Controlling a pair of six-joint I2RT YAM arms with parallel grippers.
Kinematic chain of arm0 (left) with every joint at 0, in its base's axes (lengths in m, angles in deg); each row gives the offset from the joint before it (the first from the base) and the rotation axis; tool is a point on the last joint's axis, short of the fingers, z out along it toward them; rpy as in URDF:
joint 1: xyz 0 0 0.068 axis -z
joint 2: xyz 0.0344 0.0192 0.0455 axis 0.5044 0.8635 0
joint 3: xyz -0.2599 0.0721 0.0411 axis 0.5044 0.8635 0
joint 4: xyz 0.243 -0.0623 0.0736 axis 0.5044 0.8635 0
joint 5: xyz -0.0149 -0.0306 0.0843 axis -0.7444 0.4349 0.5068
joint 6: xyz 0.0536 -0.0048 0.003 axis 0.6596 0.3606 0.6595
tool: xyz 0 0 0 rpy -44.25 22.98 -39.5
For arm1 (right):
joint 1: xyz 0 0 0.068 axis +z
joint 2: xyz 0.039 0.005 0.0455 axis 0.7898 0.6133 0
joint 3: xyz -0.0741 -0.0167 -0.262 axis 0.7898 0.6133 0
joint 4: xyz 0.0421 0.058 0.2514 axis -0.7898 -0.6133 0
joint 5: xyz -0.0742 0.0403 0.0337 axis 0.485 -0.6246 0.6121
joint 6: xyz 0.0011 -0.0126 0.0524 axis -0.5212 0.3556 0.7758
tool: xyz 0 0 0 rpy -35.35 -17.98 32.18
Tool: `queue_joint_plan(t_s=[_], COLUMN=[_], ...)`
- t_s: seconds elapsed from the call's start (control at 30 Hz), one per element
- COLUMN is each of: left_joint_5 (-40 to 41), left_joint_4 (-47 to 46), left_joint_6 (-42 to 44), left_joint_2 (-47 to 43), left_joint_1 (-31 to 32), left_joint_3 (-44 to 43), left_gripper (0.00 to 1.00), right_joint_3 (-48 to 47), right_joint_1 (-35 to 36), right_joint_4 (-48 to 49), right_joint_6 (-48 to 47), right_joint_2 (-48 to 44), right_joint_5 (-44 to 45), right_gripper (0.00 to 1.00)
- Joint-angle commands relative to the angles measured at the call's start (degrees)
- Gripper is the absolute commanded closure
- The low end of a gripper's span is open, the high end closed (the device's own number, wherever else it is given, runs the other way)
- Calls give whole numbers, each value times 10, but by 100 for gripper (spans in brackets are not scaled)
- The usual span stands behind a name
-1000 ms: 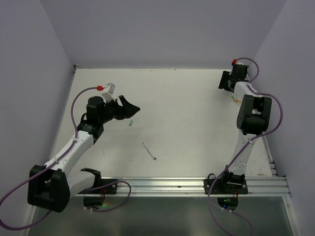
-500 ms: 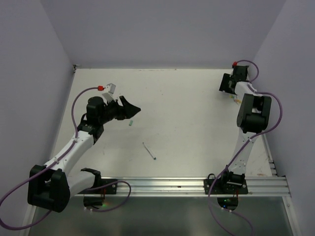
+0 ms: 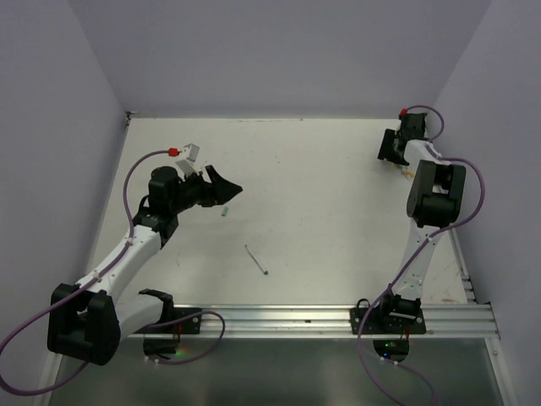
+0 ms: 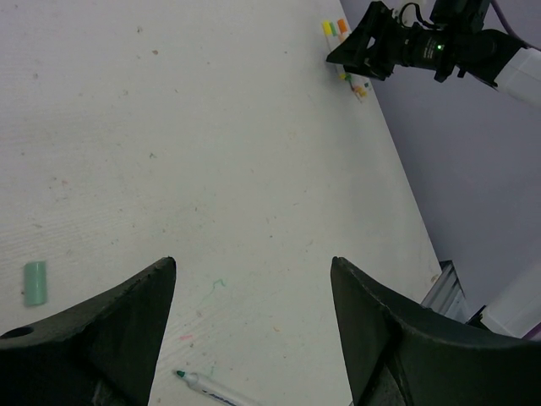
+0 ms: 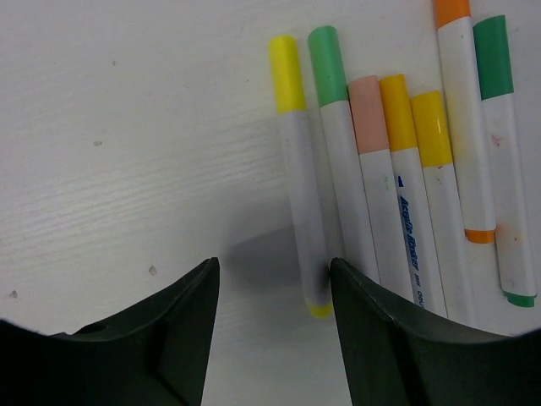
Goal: Open the pen caps
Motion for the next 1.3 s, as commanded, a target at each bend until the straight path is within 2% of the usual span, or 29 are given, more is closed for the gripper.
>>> queue_joint_plan(t_s=[0.0,0.1,0.3,0.4,0.57,0.67,0.8,0.93,1.1,1.17,1.27], left_joint_5=[-17,-18,-19,-20,-20,-14,-12,3,24,22,2], left_joint_4=[-22,-18,-6,-6,-10,-10,0,26,72,112,125], left_joint_6=[-7,-5,1,3,2,-4,-26,-23,-15,-14,-18], left_joint_2=[-9,-12,-17,-15,-9,-4,3,-18,-69,-83,-102], left_joint_1=[2,2,2,2,2,2,3,3,3,3,3], left_joint_3=[-4,-5,-11,-11,-9,-7,-5,1,4,4,9], left_gripper=[23,23,23,23,23,23,25,25,25,25,25], right_joint_3=[-28,-38,-60,-67,-78,-74,-40,47,187,264,368], right_joint_1=[-3,-3,-4,-3,-3,4,39,83,172,227,305], right_joint_4=[-16,-29,-52,-58,-69,-59,-33,20,44,48,45], right_joint_6=[-12,-15,-9,-7,-7,-25,-44,-15,29,43,80], right_joint_2=[7,16,31,34,41,38,5,-92,-261,-349,-435], right_joint_5=[-13,-16,-10,1,6,-14,23,44,30,27,-7], right_gripper=[42,46,61,71,95,99,100,100,100,100,100])
